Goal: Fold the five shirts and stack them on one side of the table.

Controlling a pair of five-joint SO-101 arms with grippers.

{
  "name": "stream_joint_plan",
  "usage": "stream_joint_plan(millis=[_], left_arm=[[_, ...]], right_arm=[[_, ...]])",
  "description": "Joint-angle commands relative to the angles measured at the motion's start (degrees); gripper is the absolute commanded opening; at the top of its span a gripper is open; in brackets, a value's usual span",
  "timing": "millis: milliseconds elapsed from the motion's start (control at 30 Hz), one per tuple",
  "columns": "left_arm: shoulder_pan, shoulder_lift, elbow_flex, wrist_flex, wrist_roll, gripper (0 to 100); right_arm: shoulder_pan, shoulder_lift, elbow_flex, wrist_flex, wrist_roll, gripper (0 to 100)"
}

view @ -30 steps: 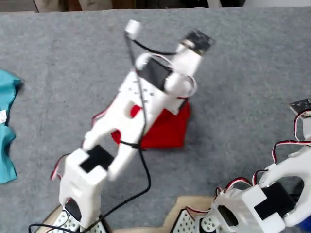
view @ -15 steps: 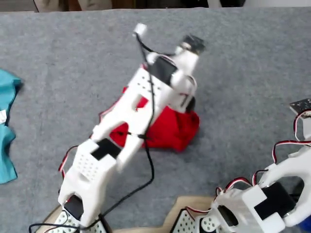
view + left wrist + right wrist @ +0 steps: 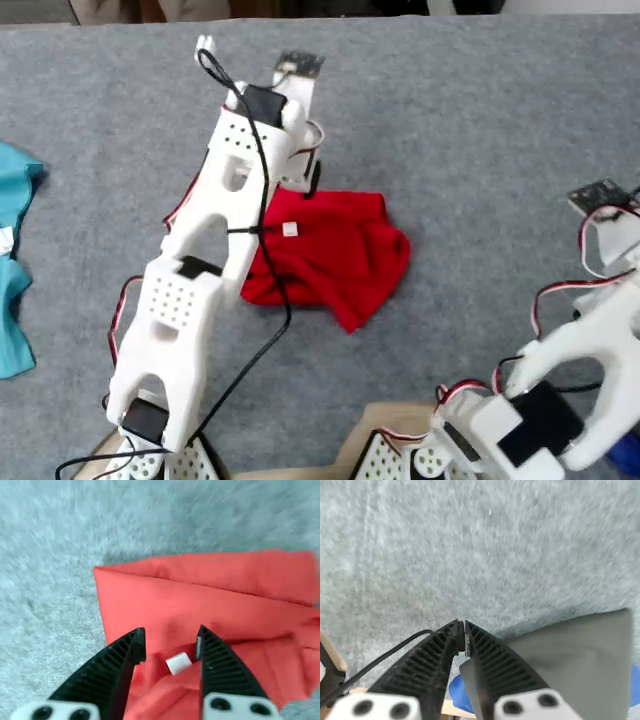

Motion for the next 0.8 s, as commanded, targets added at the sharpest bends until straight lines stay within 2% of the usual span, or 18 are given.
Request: stream_joint_plan(millis=[0,133,300,767], left_arm=[[-0.88,1.63,-2.37,0.35,0.09,17],[-3.16,3.82,-3.60,0.35,-0.35,16],[-6.07,8.22,-5.89,0.35,-5.54,16],[-10.20,24.66,-27.87,-1.67,-5.45,16]], right_arm=[[-2.68,-4.00,0.13,0.26,-2.29,1.6],[-2.59,-5.05,1.45,0.26,-2.46,1.6],[-2.33,-5.93,2.95,0.26,-2.37,1.6],[-5.85,-11.74,8.04,0.35,-2.46,1.6]])
